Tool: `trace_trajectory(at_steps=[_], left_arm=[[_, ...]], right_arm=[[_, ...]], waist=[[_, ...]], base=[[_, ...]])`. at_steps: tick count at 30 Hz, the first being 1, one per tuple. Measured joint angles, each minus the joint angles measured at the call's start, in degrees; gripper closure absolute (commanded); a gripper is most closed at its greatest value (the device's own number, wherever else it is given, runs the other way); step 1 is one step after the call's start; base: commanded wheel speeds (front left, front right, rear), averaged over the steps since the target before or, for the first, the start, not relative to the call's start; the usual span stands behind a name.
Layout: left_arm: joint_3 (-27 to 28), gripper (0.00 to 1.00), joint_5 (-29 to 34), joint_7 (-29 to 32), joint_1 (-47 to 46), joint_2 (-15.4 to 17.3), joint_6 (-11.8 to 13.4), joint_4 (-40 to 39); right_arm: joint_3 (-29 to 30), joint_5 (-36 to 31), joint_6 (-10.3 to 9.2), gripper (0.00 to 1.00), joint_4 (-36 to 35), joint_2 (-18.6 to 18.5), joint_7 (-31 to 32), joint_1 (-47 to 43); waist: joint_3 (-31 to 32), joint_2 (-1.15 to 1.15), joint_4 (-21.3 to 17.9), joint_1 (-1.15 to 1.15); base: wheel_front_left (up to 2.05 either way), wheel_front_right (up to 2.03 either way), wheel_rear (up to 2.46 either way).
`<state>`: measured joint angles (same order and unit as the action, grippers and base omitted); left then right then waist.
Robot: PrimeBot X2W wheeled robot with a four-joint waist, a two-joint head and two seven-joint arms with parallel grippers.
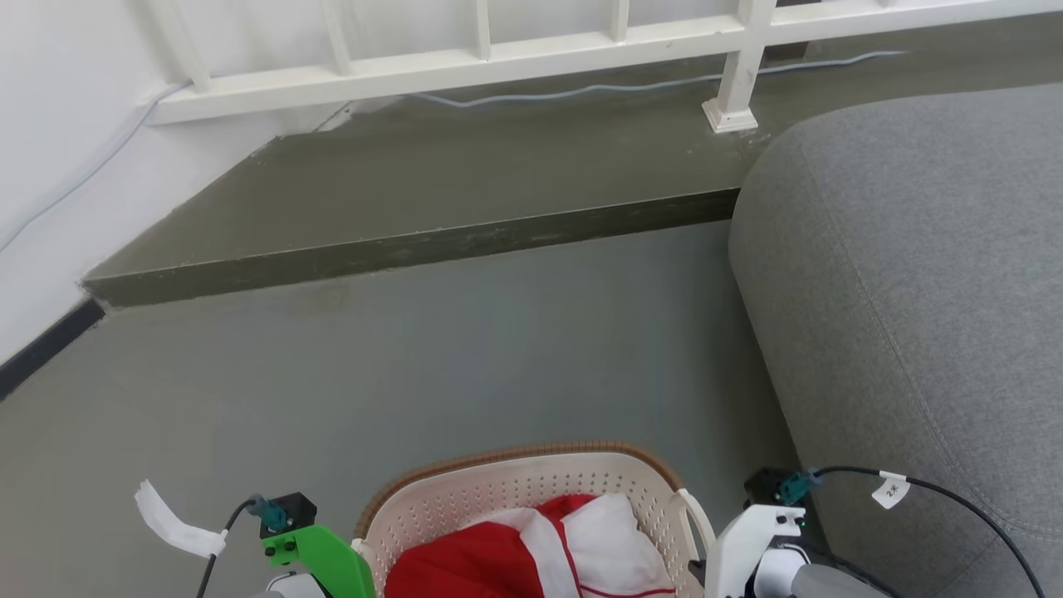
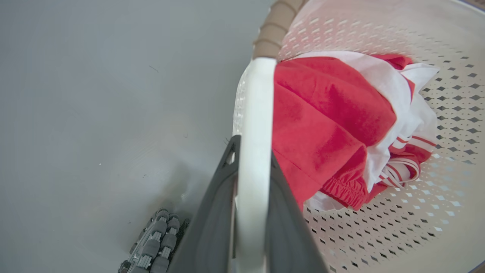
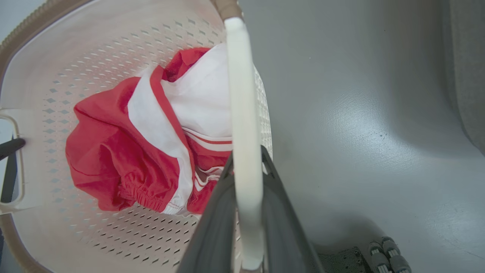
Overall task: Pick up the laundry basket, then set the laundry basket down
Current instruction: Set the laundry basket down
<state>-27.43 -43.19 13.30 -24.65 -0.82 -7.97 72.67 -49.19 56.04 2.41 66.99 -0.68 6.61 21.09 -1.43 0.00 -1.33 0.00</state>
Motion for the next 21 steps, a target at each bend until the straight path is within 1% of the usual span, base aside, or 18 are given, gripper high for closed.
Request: trace_trajectory(at_steps=[2,7,15,16,21], left_arm=[[-0.02,1.00,0.00,-0.01,-0.02,0.00,0.45,-0.23],[-0.03,1.00,0.00,-0.75,-0.53,0.02,0.54,-0.78],[-0.03,1.00,0.00,-1.86,-3.82,0.12,1.18,-1.11],[-0.03,1.00,0.00,-2.18,-4.17,0.15,1.19,-1.15],[-0.03,1.00,0.01,-2.88,-6.49,0.56,1.26,-1.69]], right_arm=[[-0.02,0.00,0.00,1.00,-0.02,-0.02,-0.02,0.33],[-0.10,-0.01,-0.03,1.00,-0.12,-0.15,-0.36,1.91],[-0.38,-0.03,-0.10,1.00,-0.85,-0.45,-1.56,5.20],[-0.45,-0.05,-0.47,1.00,-0.98,-0.49,-1.60,5.72],[-0.62,-0.10,-1.01,1.00,-1.42,-0.55,-2.34,8.12]], waist=[[-0.57,0.00,-0.04,0.00],[-2.31,0.00,-0.09,0.00],[-5.91,0.00,-0.11,0.00],[-6.43,0.00,-0.11,0.00],[-9.27,0.00,-0.14,0.00]], base=[[0.00,0.00,0.00],[0.00,0.00,0.00],[0.00,0.00,0.00],[0.00,0.00,0.00],[0.00,0.00,0.00]])
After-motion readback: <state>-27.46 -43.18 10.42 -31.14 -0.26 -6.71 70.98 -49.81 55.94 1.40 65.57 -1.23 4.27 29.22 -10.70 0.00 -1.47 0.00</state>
